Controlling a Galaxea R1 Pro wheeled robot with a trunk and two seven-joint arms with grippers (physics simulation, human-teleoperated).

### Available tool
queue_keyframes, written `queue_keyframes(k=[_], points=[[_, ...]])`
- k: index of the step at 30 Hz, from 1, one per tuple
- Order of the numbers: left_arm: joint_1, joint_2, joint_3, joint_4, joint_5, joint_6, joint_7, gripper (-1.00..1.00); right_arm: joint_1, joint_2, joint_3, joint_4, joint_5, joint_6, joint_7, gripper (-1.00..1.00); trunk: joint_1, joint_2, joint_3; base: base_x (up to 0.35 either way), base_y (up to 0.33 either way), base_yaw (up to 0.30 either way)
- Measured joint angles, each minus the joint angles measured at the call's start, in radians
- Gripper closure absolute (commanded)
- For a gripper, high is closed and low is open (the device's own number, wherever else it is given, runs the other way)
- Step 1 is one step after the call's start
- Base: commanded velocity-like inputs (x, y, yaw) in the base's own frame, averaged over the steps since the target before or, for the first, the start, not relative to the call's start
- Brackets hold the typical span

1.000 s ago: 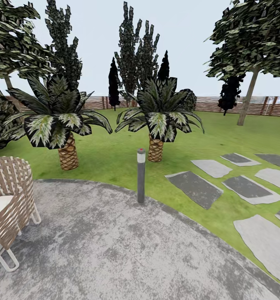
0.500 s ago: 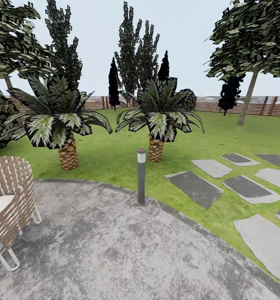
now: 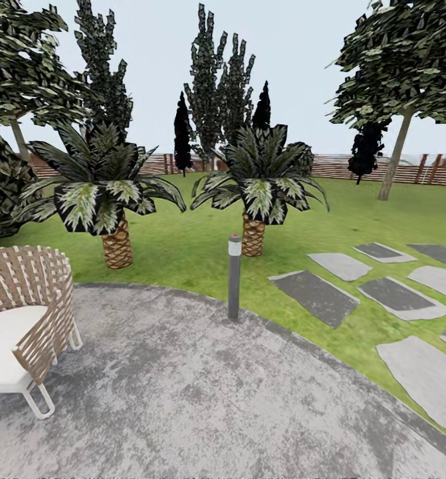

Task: Pick up the pesticide atomizer in the garden and spray insectifuge to fully cover both potted plants in the garden.

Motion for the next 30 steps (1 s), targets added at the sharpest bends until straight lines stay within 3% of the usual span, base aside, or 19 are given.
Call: queue_keyframes(k=[8, 19, 30], points=[[-0.019, -0.001, 0.002, 0.002, 0.001, 0.0, 0.0, -1.0, 0.0, -0.002, 0.0, -0.021, 0.002, 0.0, 0.0, -1.0, 0.0, 0.0, 0.0, -0.01, 0.303, -0.023], [-0.008, 0.002, 0.003, 0.012, 0.002, 0.0, 0.0, -1.0, 0.0, -0.001, 0.001, -0.015, 0.0, 0.001, 0.0, -1.0, 0.0, 0.0, 0.0, 0.0, 0.296, -0.244], [-0.008, 0.002, 0.006, 0.012, 0.007, 0.0, 0.001, -1.0, 0.0, -0.002, 0.0, -0.013, -0.001, 0.001, -0.001, -1.0, 0.0, 0.0, 0.0, 0.0, 0.036, -0.267]])
